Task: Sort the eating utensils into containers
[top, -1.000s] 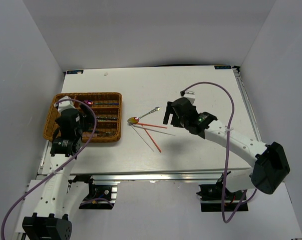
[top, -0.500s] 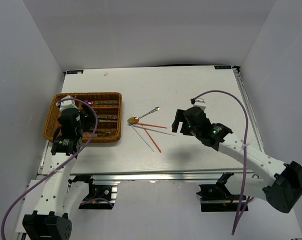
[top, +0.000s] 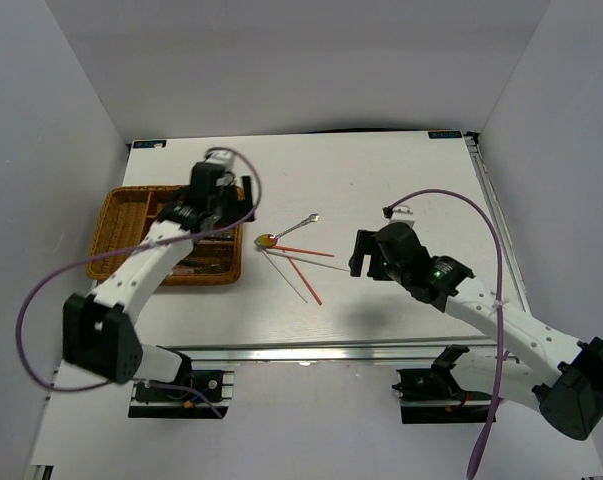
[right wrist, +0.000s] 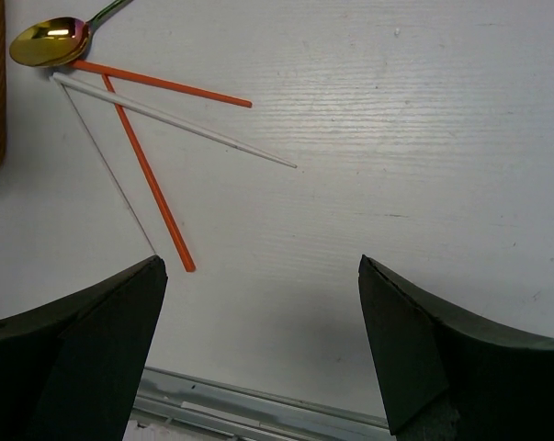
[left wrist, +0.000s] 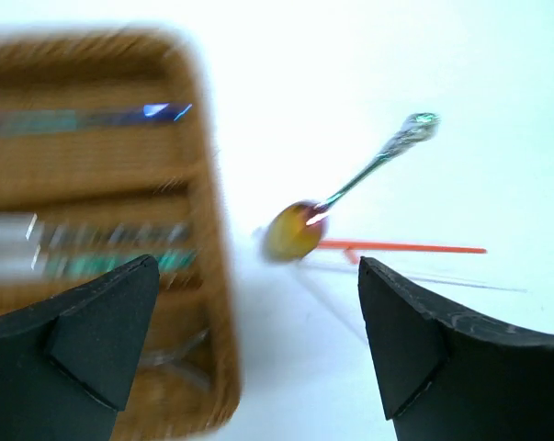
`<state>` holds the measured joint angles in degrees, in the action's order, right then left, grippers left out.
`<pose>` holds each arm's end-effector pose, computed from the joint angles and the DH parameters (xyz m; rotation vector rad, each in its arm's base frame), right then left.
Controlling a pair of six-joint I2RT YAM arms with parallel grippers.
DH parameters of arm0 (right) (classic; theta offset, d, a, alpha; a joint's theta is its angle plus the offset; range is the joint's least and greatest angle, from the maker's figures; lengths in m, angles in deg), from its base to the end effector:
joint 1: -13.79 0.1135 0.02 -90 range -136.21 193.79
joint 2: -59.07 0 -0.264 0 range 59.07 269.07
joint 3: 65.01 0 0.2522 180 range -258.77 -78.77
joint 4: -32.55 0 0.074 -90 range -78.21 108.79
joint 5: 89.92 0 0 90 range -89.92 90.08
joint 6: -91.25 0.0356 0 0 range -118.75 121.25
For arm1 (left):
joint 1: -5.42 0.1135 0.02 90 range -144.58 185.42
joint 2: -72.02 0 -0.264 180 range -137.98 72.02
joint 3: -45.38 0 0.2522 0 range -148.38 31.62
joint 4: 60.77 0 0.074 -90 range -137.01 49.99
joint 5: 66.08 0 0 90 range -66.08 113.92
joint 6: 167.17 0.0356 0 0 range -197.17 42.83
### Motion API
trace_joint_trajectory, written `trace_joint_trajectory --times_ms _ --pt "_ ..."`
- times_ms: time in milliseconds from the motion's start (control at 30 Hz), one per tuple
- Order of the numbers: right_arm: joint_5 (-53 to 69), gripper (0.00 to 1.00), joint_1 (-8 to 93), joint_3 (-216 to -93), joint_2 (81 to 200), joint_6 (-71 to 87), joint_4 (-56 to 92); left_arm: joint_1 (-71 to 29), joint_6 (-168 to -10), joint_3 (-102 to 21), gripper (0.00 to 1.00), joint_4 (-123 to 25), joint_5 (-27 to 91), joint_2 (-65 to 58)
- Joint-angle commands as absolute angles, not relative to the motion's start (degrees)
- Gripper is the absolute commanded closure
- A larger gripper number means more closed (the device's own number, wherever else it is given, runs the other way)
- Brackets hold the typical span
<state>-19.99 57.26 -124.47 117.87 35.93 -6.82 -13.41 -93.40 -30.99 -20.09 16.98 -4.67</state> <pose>0.1675 0.1420 0.2750 0.0179 2.2229 0.3660 0.2796 -0.0908 0.2973 -0.0113 2.2866 -0.1816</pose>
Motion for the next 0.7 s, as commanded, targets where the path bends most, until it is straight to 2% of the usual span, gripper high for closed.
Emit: trace_joint_trajectory --times_ms 0,33,167,300,433,467,667 --pt "-18.1 0.11 56.9 -125.0 117.3 33.6 -7.0 -19.9 -80.6 -42.2 0.02 -18.9 18.6 -14.2" --pt "-17.9 0.11 56.9 -125.0 117.2 33.4 -7.3 -20.8 -78.9 -47.0 0.02 -18.3 19.0 -17.1" --pt "-17.3 0.11 56.6 -125.3 115.8 32.8 -8.5 -22.2 -72.4 -53.9 0.02 -19.2 23.1 -29.2" --pt "-17.2 0.11 56.6 -124.8 113.0 32.2 -10.1 -22.2 -69.4 -60.3 0.07 -15.1 23.8 -40.4" --pt "-15.9 0.11 56.4 -122.7 110.2 32.1 -9.7 -22.2 -68.7 -63.9 0.14 -13.0 31.3 -45.7" --pt "-15.6 0.11 56.4 -122.0 110.0 32.0 -9.7 -22.2 -68.6 -64.5 0.18 -12.5 32.2 -46.7" --pt "-15.3 0.11 56.4 -119.4 109.0 31.6 -8.4 -22.2 -69.3 -64.6 0.3 -11.2 33.4 -49.7"
